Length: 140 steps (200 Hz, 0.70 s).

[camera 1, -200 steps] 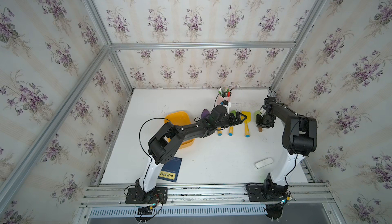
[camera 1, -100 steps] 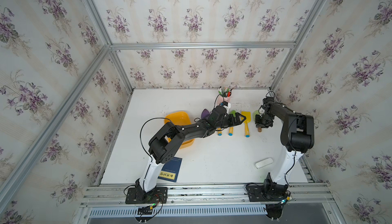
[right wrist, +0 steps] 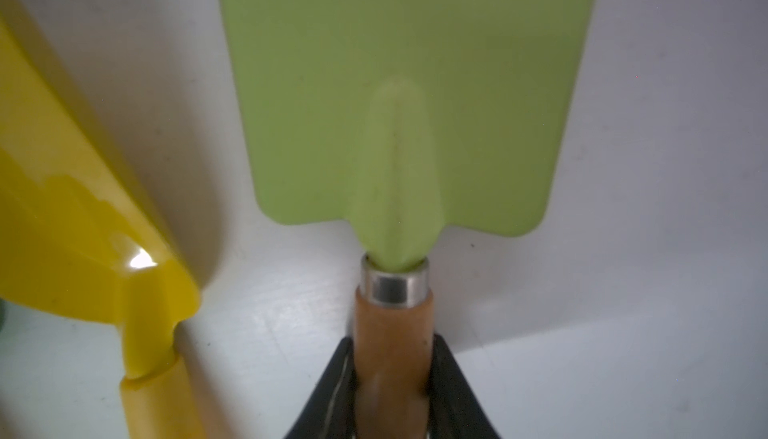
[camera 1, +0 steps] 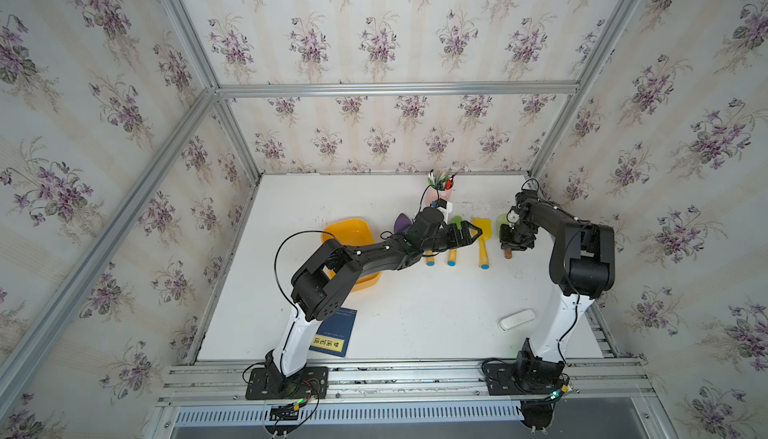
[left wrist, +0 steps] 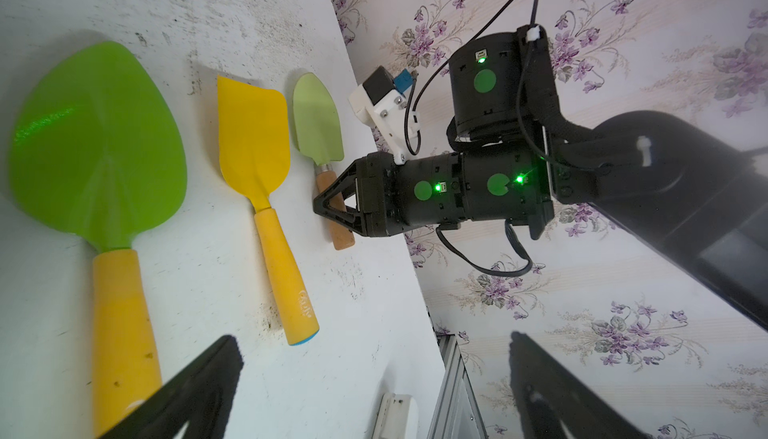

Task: Take the shovel out of the storage box
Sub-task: Place the shovel at the center of the board.

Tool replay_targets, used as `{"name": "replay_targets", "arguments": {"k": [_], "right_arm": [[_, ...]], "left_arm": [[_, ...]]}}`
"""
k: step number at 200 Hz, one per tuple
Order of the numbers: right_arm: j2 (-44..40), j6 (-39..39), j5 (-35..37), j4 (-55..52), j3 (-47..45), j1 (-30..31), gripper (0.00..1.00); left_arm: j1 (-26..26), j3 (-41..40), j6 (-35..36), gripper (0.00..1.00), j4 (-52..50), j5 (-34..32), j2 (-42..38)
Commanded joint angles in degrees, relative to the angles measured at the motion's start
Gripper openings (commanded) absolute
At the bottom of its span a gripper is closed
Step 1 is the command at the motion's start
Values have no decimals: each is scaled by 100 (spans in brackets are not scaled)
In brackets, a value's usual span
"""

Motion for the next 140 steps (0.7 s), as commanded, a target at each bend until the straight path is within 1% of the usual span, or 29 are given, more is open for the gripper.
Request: {"name": "replay_targets", "arguments": {"k": [1,15,21,30,86,140], "right_arm": [[34,-7,-62,-262,-67,10,33],[14,-16,-56,-266,-63,10,34],[2,-16,-74,-262,-65,10,38],[-23,-15,-73,-251,-77,13,40],[-245,46,-55,-293,-119,10,41],[-808,184,0,-367,-226,15,47]], "left_arm": [[13,-14,75,100,186,77,-17],[24,-24,66,100,198,88,-28],[26,-36,66,100,198,88,-34],[28,-42,74,99,198,89,-40],[65,-75,105,100,143,106,-122],[261,-499,226,100,47,70,-568]]}}
